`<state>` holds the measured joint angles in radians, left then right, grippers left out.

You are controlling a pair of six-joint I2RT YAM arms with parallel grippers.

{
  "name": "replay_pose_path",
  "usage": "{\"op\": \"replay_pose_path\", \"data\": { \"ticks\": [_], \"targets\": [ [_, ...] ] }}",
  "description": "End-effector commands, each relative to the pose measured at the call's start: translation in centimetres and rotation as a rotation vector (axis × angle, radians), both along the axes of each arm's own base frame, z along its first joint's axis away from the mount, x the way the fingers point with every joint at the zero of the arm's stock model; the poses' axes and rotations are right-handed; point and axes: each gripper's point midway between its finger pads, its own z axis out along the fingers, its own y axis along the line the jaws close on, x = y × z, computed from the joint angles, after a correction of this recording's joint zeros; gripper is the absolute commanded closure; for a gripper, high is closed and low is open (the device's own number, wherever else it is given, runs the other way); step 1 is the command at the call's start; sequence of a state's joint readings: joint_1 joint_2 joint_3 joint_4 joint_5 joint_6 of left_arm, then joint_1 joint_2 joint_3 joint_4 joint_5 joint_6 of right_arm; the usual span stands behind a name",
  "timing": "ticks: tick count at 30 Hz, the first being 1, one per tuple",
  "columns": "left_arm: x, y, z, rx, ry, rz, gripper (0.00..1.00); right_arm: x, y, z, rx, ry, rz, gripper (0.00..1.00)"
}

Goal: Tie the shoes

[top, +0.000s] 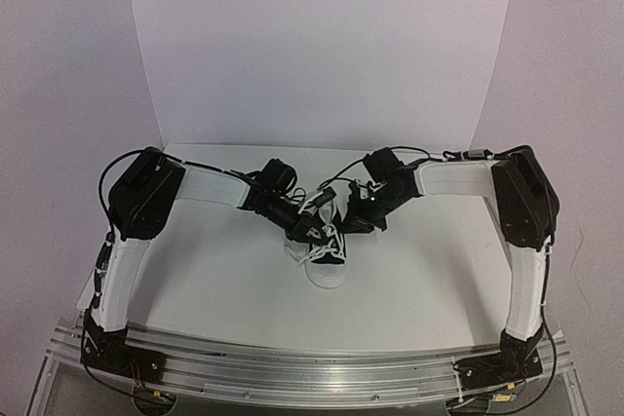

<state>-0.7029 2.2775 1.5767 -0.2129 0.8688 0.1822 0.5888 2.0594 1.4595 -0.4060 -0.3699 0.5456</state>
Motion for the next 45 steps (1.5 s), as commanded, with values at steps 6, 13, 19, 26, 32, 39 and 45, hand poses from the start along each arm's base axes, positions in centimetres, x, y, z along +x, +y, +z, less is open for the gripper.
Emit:
{"op": "replay_pose_path", "data": {
  "ticks": [6, 13, 19, 26, 32, 39, 45],
  "targets": [
    [1.7, -0.4, 0.4, -0.007, -0.036, 0.021, 1.0, -1.0, 3.0, 2.4, 0.074, -0.047, 0.124, 0.91],
    [1.7, -0.3, 0.3, -0.003, -0.035, 0.022, 1.0, -1.5, 2.8, 4.0, 0.071, -0.082, 0.119, 0.91],
    [1.8, -0.4, 0.3, -0.007, -0.041, 0.018, 1.0, -1.6, 3.3, 3.2, 0.064, -0.071, 0.129, 0.88],
    [1.9, -0.5, 0.0, 0.0, -0.044, 0.017, 1.0, -0.5, 4.2, 3.5, 0.079, -0.098, 0.143, 0.8],
    [2.0, -0.5, 0.1, -0.003, -0.05, 0.016, 1.0, -1.0, 4.6, 4.0, 0.097, -0.111, 0.174, 0.76],
    [2.3, -0.5, 0.2, -0.007, -0.057, 0.019, 1.0, -0.9, 4.3, 1.9, 0.054, -0.077, 0.142, 0.76],
    [2.4, -0.5, 0.2, -0.01, -0.062, 0.019, 1.0, -0.8, 4.1, 1.0, 0.033, -0.062, 0.125, 0.75]
  ]
}}
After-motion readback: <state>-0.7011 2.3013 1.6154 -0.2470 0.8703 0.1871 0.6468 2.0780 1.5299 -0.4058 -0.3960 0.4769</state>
